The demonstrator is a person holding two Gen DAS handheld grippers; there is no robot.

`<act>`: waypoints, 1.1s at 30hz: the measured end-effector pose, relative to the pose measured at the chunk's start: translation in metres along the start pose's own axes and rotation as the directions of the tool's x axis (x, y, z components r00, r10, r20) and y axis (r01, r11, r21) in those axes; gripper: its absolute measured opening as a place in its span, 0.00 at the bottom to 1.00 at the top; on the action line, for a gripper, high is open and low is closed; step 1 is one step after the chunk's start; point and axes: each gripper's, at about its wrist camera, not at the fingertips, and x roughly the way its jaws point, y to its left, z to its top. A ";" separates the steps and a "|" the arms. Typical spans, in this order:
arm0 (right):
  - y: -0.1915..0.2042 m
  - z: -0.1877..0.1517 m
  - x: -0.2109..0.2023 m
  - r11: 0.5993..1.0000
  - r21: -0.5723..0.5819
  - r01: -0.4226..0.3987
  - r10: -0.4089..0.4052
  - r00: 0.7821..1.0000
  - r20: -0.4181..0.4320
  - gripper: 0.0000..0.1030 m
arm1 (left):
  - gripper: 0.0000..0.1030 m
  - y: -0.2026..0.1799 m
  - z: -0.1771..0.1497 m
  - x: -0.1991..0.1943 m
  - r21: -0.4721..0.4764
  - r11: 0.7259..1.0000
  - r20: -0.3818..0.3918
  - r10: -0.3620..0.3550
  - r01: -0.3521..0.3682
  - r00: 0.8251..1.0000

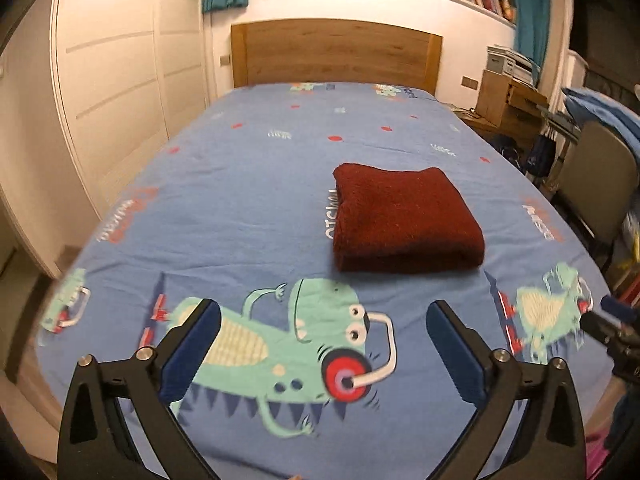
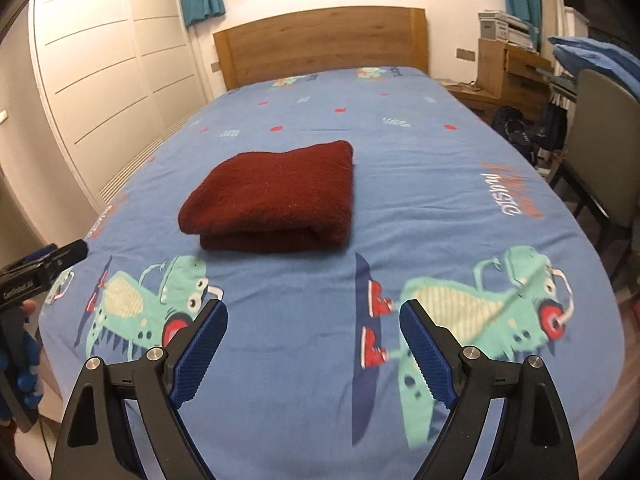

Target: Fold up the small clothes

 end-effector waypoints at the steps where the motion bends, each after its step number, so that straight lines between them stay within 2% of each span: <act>1: 0.000 -0.005 -0.010 1.000 0.001 0.010 -0.010 1.000 0.010 0.89 | 0.99 -0.002 -0.004 -0.007 0.016 1.000 0.007 0.005 -0.005 1.000; 4: 0.000 -0.018 -0.029 0.999 0.015 0.028 -0.029 0.999 0.037 0.89 | 0.99 -0.002 -0.018 -0.024 0.041 0.999 0.027 0.017 -0.018 0.999; 9: 0.007 -0.031 -0.048 0.999 -0.006 0.045 -0.045 0.997 0.063 0.90 | 0.99 -0.003 -0.041 -0.047 0.028 0.999 0.047 -0.035 0.033 0.998; 12: 0.012 -0.039 -0.060 0.999 -0.017 0.048 -0.046 0.995 0.086 0.91 | 0.99 -0.005 -0.050 -0.055 0.026 0.999 0.056 -0.028 0.027 0.998; 16: 0.015 -0.047 -0.073 0.998 -0.017 0.058 -0.055 0.992 0.117 0.91 | 0.99 -0.008 -0.063 -0.058 0.013 1.000 0.052 0.003 -0.003 0.999; 19: 0.015 -0.052 -0.079 0.997 -0.013 0.077 -0.074 0.988 0.134 1.00 | 0.99 -0.009 -0.070 -0.057 0.017 0.999 0.051 0.031 -0.032 0.998; 33: 0.001 -0.074 -0.083 0.990 0.025 0.140 -0.142 0.980 0.136 1.00 | 0.99 -0.021 -0.082 -0.058 0.028 0.998 0.080 0.054 -0.057 0.995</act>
